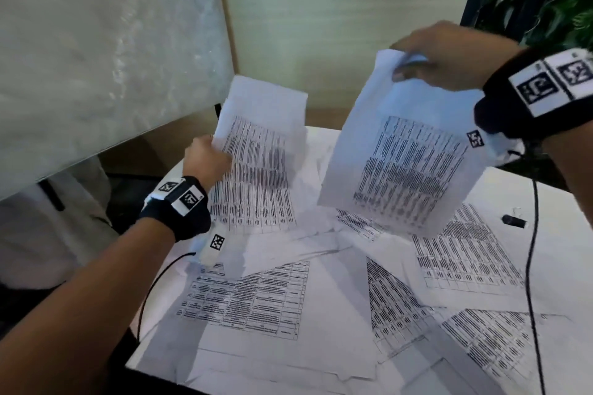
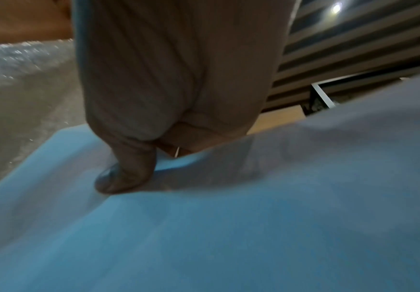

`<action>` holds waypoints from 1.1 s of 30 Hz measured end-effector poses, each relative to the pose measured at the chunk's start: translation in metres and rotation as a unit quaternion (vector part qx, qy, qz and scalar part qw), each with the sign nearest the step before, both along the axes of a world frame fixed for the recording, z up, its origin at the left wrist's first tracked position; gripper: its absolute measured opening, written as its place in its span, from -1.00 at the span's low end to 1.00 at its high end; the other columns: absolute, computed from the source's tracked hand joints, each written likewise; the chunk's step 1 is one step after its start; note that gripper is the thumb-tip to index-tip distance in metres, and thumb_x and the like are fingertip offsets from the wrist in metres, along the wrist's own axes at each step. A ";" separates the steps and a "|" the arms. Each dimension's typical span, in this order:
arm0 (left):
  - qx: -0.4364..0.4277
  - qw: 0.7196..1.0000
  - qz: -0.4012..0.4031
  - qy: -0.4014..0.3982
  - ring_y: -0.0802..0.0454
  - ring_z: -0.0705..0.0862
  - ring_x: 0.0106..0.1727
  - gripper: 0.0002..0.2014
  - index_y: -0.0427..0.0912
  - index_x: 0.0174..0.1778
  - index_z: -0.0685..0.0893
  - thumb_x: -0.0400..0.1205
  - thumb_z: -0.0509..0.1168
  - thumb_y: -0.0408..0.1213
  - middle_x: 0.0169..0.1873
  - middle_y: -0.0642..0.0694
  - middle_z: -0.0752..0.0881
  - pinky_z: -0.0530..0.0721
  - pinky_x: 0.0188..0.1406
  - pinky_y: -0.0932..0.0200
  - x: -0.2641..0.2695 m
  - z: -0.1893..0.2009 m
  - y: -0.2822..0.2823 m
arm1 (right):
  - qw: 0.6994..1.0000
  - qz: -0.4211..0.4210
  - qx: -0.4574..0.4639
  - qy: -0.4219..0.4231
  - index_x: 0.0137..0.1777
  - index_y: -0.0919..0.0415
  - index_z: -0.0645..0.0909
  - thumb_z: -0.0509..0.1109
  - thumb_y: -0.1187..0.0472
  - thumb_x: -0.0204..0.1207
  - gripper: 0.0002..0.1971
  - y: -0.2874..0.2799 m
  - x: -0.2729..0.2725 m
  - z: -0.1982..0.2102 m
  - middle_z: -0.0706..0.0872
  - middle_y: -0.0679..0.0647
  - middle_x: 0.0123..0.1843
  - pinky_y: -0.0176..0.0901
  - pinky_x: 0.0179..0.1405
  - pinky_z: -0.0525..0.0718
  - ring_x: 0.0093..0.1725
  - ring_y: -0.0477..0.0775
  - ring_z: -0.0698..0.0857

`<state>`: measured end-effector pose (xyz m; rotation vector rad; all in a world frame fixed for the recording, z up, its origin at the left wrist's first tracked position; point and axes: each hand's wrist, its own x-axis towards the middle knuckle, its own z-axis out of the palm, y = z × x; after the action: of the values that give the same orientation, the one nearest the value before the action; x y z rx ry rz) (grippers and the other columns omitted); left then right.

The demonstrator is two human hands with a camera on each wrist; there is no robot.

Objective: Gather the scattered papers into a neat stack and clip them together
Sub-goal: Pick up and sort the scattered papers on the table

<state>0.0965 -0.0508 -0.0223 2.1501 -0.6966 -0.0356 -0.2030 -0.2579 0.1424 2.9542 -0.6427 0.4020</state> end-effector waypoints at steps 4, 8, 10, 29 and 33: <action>-0.075 0.993 -0.090 0.031 -0.19 0.81 -0.09 -0.82 -0.31 -0.02 0.73 0.52 0.44 -0.31 -0.10 -0.23 0.82 0.81 -0.11 -0.03 -0.016 0.016 -0.010 | 1.000 0.020 0.004 0.017 0.35 0.26 0.60 0.36 0.08 0.64 -0.64 0.011 0.049 -0.013 0.61 0.24 0.38 0.09 0.23 0.52 0.32 0.32 0.57; -0.175 0.961 -0.179 0.119 -0.05 0.79 -0.16 -0.82 -0.27 0.09 0.76 0.59 0.46 -0.35 -0.06 -0.23 0.84 0.79 -0.03 -0.13 -0.043 0.019 -0.018 | 0.999 -0.026 0.039 -0.023 0.30 0.36 0.56 0.37 0.04 0.61 -0.58 0.009 0.098 -0.068 0.50 0.29 0.34 0.06 0.27 0.51 0.35 0.29 0.53; -0.153 0.959 -0.209 0.113 0.11 0.77 -0.25 -0.79 -0.17 0.04 0.77 0.55 0.53 -0.20 -0.16 -0.07 0.84 0.76 -0.16 0.09 -0.054 0.012 -0.021 | 0.997 -0.031 0.058 -0.048 0.26 0.34 0.59 0.37 0.05 0.60 -0.62 0.016 0.116 -0.095 0.52 0.27 0.31 0.08 0.29 0.55 0.33 0.29 0.55; 0.084 0.925 -0.150 0.337 -0.42 0.73 0.04 -0.49 -0.58 0.20 0.65 0.30 0.49 -0.64 0.12 -0.54 0.71 0.68 0.16 -0.21 0.010 -0.045 0.010 | 0.868 -0.392 0.231 0.196 0.46 0.24 0.50 0.64 -0.14 0.25 -0.17 -0.082 -0.085 -0.208 0.48 0.31 0.52 0.05 0.35 0.53 0.49 0.32 0.49; 0.073 0.916 -0.142 0.368 -0.52 0.67 0.26 -0.39 -0.56 0.26 0.65 0.24 0.53 -0.63 0.25 -0.57 0.68 0.52 0.39 -0.45 0.024 -0.059 0.007 | 0.873 -0.391 0.247 0.154 0.61 0.25 0.24 0.52 -0.46 0.15 0.16 -0.063 -0.073 -0.210 0.44 0.30 0.56 0.10 0.44 0.50 0.51 0.32 0.47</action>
<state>0.1203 -0.0433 -0.0815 1.9337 -0.5493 -1.0253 -0.2762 -0.3205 -0.0671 2.6954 -1.9937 -0.3536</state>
